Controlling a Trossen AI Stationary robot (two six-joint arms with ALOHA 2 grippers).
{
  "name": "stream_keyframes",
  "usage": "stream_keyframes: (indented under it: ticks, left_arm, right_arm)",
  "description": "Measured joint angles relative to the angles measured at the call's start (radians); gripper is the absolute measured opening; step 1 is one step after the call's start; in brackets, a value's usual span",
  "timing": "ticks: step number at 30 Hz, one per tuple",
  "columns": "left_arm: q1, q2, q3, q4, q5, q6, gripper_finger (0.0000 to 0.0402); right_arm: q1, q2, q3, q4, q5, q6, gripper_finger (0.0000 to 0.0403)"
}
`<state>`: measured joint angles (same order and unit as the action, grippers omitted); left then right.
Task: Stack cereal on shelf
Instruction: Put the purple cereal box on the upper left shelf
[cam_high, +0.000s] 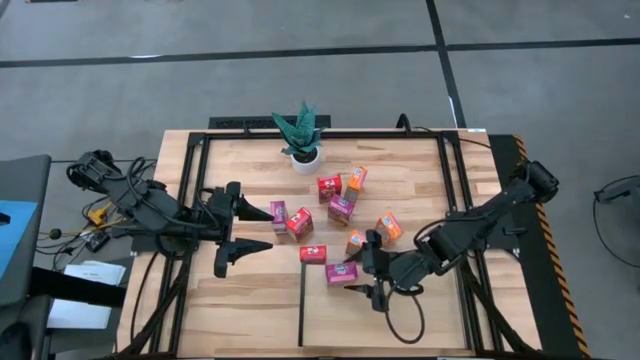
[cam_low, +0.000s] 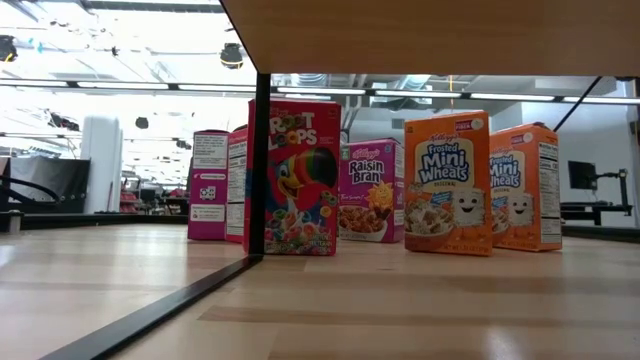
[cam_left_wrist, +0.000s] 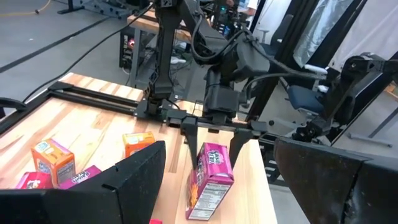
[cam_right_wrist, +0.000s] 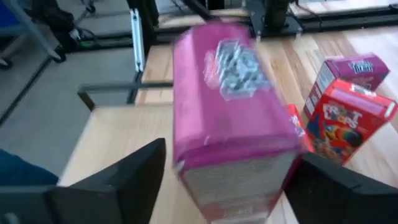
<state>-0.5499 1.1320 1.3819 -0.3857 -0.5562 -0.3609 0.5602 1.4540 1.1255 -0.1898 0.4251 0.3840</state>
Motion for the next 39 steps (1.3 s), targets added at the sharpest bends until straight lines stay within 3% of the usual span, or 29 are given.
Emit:
stream_keyframes:
  ticks: [12, 22, 25, 32, 39]
  left_arm:
    - [0.0, 0.0, 0.0, -0.007, 0.0, -0.001, 0.029]
    - [0.0, 0.0, 0.0, -0.007, 0.0, -0.002, 0.029]
    - [0.0, 0.0, 0.0, -0.007, 0.0, -0.002, 0.029]
    - [0.0, 0.0, 0.0, -0.007, 0.0, -0.003, 0.029]
    - [0.0, 0.0, 0.0, -0.008, 0.0, -0.003, 0.029]
  right_arm:
    - [0.014, 0.0, -0.001, 0.028, -0.001, 0.04, 0.0186]
    - [0.103, 0.052, 0.025, 0.137, 0.026, 0.123, 0.0183]
    - [0.124, 0.1, 0.099, 0.121, 0.045, 0.116, 0.0179]
    - [0.149, 0.253, 0.395, -0.218, 0.071, 0.153, 0.0171]
    - [0.16, 0.412, 0.598, -0.353, 0.116, 0.215, 0.0183]
